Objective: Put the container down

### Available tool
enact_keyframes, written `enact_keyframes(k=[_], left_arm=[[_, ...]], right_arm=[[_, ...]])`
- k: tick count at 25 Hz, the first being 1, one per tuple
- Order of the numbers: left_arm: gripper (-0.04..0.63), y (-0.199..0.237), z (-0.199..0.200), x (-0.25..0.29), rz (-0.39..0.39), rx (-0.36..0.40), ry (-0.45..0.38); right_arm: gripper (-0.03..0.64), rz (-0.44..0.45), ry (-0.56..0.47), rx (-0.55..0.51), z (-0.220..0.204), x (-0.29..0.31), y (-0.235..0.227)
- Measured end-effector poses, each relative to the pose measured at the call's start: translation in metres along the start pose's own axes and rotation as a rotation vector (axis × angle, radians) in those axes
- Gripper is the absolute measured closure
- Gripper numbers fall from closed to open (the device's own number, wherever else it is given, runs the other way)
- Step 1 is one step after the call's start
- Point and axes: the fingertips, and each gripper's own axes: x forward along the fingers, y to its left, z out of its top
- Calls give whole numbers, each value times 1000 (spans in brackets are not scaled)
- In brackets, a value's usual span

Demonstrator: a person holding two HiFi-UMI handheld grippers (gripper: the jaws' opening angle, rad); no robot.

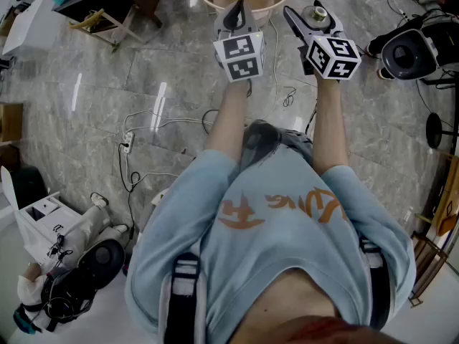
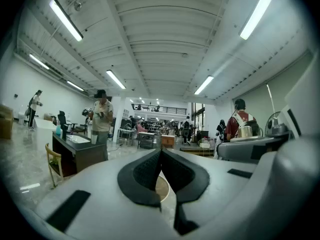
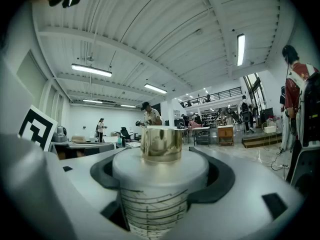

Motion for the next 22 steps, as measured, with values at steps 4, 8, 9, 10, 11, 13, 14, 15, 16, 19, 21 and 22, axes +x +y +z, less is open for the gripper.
enact_keyframes(k=[4, 8, 9, 10, 11, 13, 14, 15, 16, 19, 21, 22], left_arm=[[569, 10, -4, 1, 3, -6, 9], [569, 24, -6, 1, 8, -20, 10], [569, 29, -8, 1, 10, -24, 14], [569, 34, -9, 0, 13, -29, 17], [569, 39, -11, -2, 17, -37, 21], [569, 49, -14, -4, 24, -53, 25], [569, 54, -16, -4, 26, -58, 27], [569, 57, -19, -4, 26, -61, 30], [569, 60, -23, -4, 25, -63, 35], [569, 75, -32, -1, 31, -86, 46], [569, 100, -36, 0, 73, -132, 51], [569, 114, -39, -2, 104, -156, 56]], right_arm=[[261, 3, 8, -10, -3, 6, 6], [255, -3, 9, 10, -6, 14, 11], [253, -3, 9, 23, -7, 16, 13], [253, -2, 11, 33, -9, 17, 15], [253, 0, 16, 35, -11, 17, 19], [253, 2, 28, 30, -15, 20, 25], [253, 3, 32, 30, -17, 22, 28], [253, 1, 37, 32, -20, 24, 30], [253, -2, 42, 36, -24, 25, 31], [253, -1, 56, 46, -33, 30, 37], [253, 7, 62, 44, -36, 31, 41], [253, 8, 65, 40, -37, 30, 41]])
